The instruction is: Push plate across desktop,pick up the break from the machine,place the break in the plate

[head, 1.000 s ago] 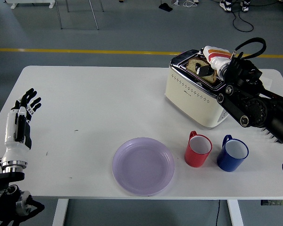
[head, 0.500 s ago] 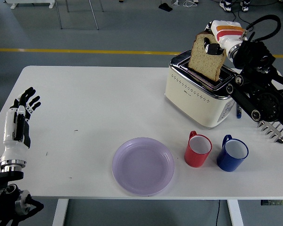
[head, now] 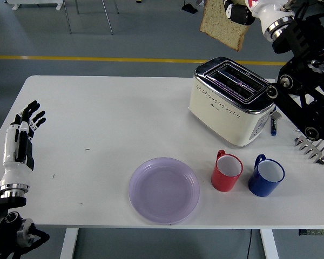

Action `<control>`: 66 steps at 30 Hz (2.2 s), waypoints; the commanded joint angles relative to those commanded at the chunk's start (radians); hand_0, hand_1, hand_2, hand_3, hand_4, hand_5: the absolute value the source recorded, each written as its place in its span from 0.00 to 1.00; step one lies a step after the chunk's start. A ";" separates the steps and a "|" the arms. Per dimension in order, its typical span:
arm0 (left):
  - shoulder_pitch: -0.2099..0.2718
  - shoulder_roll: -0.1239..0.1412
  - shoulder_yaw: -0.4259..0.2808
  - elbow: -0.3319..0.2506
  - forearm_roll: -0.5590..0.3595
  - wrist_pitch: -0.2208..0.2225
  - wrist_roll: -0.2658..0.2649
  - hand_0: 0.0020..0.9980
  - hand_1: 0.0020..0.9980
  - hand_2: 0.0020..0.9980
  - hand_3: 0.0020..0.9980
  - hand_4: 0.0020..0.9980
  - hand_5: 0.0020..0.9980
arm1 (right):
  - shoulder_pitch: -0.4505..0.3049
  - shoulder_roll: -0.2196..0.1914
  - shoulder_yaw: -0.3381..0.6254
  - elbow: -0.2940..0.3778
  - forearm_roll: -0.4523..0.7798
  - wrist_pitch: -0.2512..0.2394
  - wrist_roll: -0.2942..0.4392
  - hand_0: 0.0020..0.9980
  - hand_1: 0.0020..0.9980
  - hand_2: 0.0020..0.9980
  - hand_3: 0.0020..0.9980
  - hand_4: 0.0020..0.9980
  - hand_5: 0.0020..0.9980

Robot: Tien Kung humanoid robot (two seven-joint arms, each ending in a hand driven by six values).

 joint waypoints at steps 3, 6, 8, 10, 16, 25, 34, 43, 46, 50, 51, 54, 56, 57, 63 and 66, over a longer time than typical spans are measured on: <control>-0.003 -0.003 -0.004 0.000 0.001 0.000 0.001 0.79 0.82 0.88 0.84 0.52 0.95 | -0.034 -0.022 -0.046 0.098 0.117 0.076 0.005 0.17 0.25 0.35 0.45 0.36 0.05; -0.004 -0.003 -0.009 -0.001 0.001 0.002 0.002 0.79 0.82 0.88 0.84 0.52 0.95 | -0.055 -0.038 -0.102 0.141 0.247 0.125 0.002 0.17 0.25 0.35 0.45 0.36 0.05; -0.004 -0.001 -0.008 0.000 0.001 0.002 0.005 0.79 0.82 0.88 0.84 0.52 0.95 | -0.068 -0.051 -0.156 0.158 0.337 0.146 -0.002 0.16 0.24 0.35 0.45 0.35 0.05; -0.004 0.000 -0.008 0.000 0.001 0.003 0.008 0.79 0.82 0.88 0.84 0.52 0.95 | -0.074 -0.059 -0.178 0.166 0.396 0.153 -0.001 0.16 0.24 0.35 0.45 0.35 0.05; -0.007 -0.002 -0.013 0.006 0.003 0.007 0.006 0.79 0.82 0.88 0.84 0.52 0.95 | -0.119 -0.065 -0.335 0.157 0.456 0.149 0.005 0.17 0.25 0.35 0.45 0.34 0.06; -0.009 -0.004 -0.021 0.022 0.004 0.011 0.015 0.79 0.82 0.88 0.84 0.52 0.95 | -0.182 -0.009 -0.432 0.070 0.482 0.115 0.011 0.22 0.31 0.38 0.45 0.32 0.07; -0.010 -0.006 -0.025 0.033 0.004 0.014 0.017 0.79 0.82 0.88 0.84 0.52 0.95 | -0.215 0.011 -0.460 0.043 0.515 0.127 -0.017 0.22 0.31 0.38 0.46 0.31 0.08; -0.008 -0.006 -0.022 0.035 0.002 0.018 0.012 0.79 0.82 0.88 0.84 0.52 0.96 | -0.222 0.037 -0.458 0.030 0.607 0.179 -0.041 0.23 0.32 0.39 0.46 0.30 0.09; -0.006 -0.006 -0.018 0.036 0.001 0.019 0.011 0.79 0.82 0.88 0.84 0.52 0.96 | -0.212 0.047 -0.452 0.023 0.614 0.173 -0.042 0.23 0.32 0.39 0.46 0.30 0.09; -0.004 -0.007 -0.013 0.037 0.001 0.020 0.009 0.79 0.82 0.88 0.84 0.52 0.95 | -0.197 0.061 -0.438 0.028 0.619 0.160 -0.046 0.23 0.32 0.39 0.46 0.30 0.09; -0.003 -0.006 -0.012 0.037 0.001 0.020 0.009 0.79 0.82 0.88 0.84 0.52 0.95 | -0.194 0.063 -0.436 0.030 0.621 0.160 -0.047 0.23 0.32 0.39 0.46 0.30 0.09; -0.001 -0.006 -0.010 0.038 -0.001 0.021 0.009 0.79 0.82 0.88 0.84 0.52 0.95 | -0.190 0.080 -0.430 0.033 0.653 0.174 -0.054 0.23 0.32 0.39 0.46 0.30 0.09; -0.001 -0.006 -0.008 0.038 -0.001 0.021 0.008 0.79 0.82 0.89 0.84 0.52 0.95 | -0.192 0.088 -0.430 0.032 0.669 0.185 -0.060 0.23 0.32 0.39 0.46 0.30 0.10; -0.002 -0.006 -0.007 0.038 -0.001 0.021 0.007 0.79 0.82 0.89 0.84 0.52 0.95 | -0.194 0.092 -0.433 0.031 0.682 0.191 -0.067 0.23 0.32 0.39 0.46 0.30 0.10; 0.002 -0.006 -0.003 0.039 -0.002 0.022 0.007 0.79 0.82 0.89 0.84 0.52 0.95 | -0.204 0.108 -0.461 -0.001 0.750 0.212 -0.071 0.23 0.32 0.39 0.46 0.30 0.11; 0.004 -0.008 -0.001 0.040 -0.002 0.023 0.007 0.79 0.82 0.89 0.84 0.52 0.95 | -0.211 0.118 -0.488 -0.056 0.774 0.224 -0.027 0.23 0.32 0.39 0.46 0.30 0.11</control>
